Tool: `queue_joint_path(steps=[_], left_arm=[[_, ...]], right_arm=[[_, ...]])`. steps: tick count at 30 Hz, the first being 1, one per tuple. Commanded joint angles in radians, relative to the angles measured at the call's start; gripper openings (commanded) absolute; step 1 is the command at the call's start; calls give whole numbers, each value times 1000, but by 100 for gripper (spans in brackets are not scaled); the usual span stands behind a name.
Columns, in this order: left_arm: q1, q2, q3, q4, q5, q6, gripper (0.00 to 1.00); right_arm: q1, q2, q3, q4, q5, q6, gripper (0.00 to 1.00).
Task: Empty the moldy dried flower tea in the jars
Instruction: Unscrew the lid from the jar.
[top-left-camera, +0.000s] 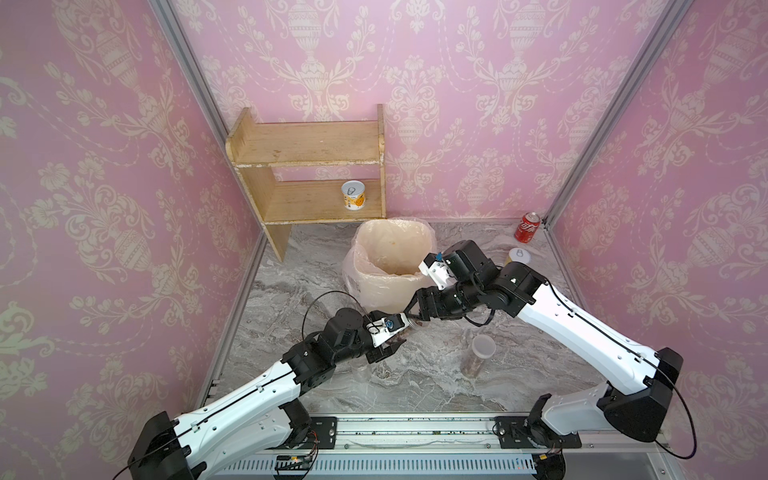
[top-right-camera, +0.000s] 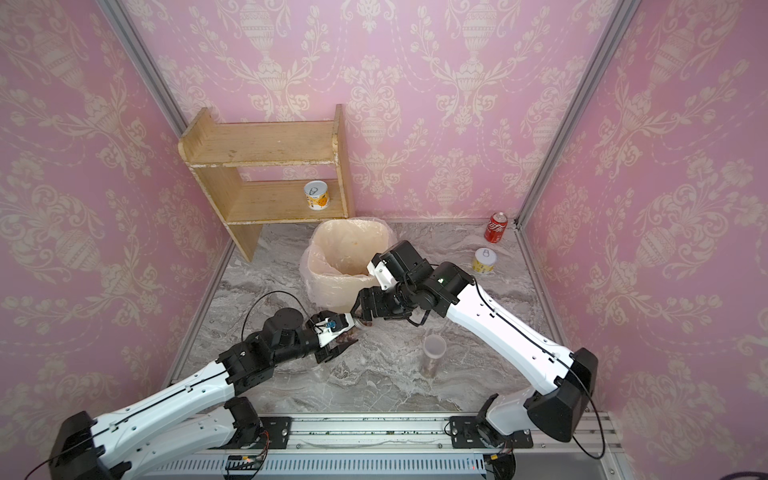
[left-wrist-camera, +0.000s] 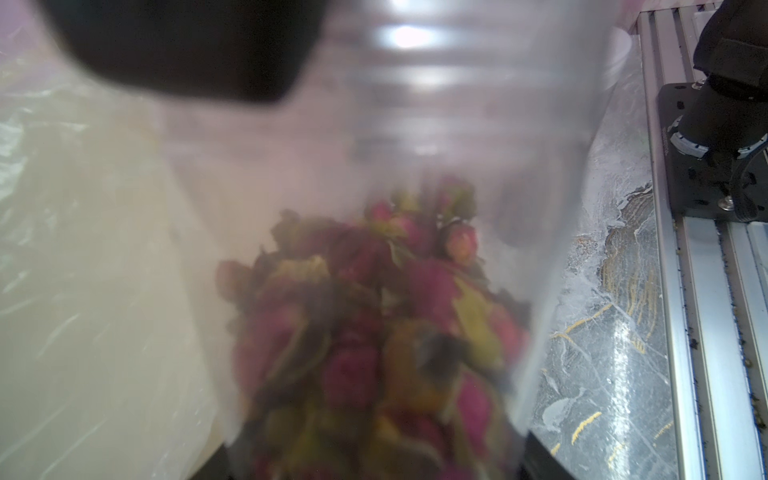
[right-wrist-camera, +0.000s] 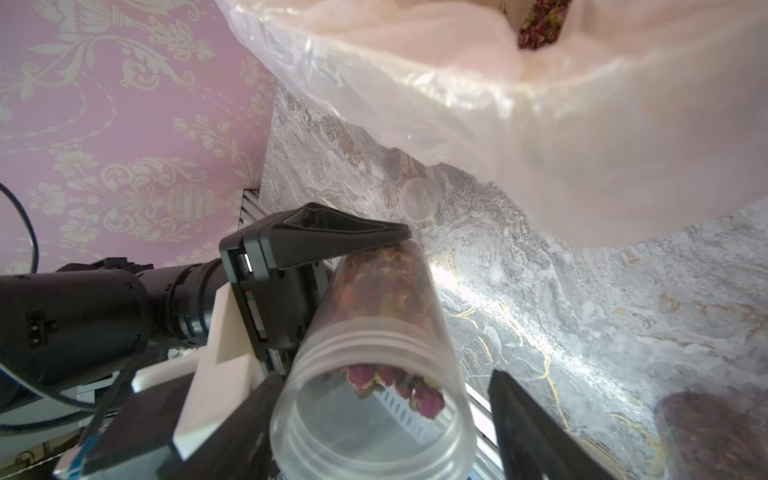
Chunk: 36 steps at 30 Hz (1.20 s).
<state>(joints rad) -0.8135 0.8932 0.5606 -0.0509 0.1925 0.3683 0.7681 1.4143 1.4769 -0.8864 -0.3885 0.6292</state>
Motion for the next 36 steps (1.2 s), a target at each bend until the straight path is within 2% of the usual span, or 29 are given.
queue_joint_path(steps=[1, 5, 10, 13, 17, 19, 23, 28, 33, 35, 36], left_arm=[[-1, -4, 20, 16, -5, -3, 25], [-1, -1, 20, 16, -3, -5, 25], [-1, 6, 25, 11, 21, -12, 25], [-1, 9, 25, 12, 79, -32, 25], [-1, 8, 13, 42, 218, -79, 26], [1, 10, 6, 74, 285, -115, 26], [9, 23, -1, 111, 386, -166, 26], [27, 47, 2, 123, 451, -192, 27], [34, 51, -4, 143, 435, -196, 27], [34, 43, -6, 144, 402, -189, 28], [34, 38, -6, 141, 381, -183, 28]], right_arm=[[6, 5, 5, -13, 6, -9, 72], [9, 11, 22, -40, 5, -25, 62], [22, 40, 78, -75, -30, -208, 55], [30, 75, 147, -133, -116, -455, 45], [61, 107, 223, -292, -231, -941, 45], [78, 106, 241, -328, -205, -1142, 43], [93, 109, 268, -330, -100, -1361, 39], [107, 132, 316, -367, -55, -1472, 42], [112, 129, 302, -361, -29, -1481, 45], [112, 118, 291, -325, -15, -1432, 55], [112, 111, 289, -305, -10, -1398, 67]])
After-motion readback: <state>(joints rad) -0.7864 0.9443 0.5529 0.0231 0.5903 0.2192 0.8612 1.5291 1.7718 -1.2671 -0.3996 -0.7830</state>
